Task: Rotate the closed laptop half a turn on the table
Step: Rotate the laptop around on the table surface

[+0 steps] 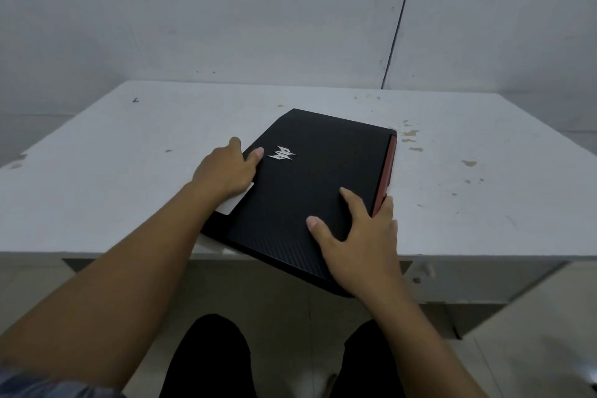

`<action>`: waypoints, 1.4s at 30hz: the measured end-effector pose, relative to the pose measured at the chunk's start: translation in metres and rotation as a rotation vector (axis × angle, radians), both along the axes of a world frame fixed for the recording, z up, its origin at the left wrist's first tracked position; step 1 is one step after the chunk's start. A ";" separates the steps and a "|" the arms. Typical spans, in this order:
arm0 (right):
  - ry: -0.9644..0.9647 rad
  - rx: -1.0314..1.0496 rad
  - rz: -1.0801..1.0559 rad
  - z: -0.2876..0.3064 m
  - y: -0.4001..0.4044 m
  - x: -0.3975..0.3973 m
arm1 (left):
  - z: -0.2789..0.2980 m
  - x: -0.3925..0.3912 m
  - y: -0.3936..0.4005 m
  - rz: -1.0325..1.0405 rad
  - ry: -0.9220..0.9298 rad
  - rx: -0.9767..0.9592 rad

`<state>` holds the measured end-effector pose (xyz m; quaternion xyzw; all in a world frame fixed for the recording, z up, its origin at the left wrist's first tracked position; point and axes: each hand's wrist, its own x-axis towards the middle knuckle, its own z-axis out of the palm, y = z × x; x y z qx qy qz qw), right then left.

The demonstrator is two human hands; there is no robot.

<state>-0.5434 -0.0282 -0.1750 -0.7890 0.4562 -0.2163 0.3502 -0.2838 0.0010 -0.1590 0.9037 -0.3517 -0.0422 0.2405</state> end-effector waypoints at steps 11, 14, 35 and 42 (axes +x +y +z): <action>-0.068 -0.049 0.067 -0.007 -0.012 -0.004 | -0.007 -0.006 0.008 0.074 -0.064 -0.024; -0.087 -0.070 0.108 -0.002 -0.022 -0.010 | -0.008 -0.012 0.012 0.113 -0.065 -0.014; 0.148 -0.179 0.133 0.024 -0.084 -0.028 | 0.004 -0.041 0.007 0.214 0.044 0.004; 0.193 -0.233 -0.161 0.009 -0.032 -0.014 | 0.006 0.011 -0.064 -0.111 -0.084 0.048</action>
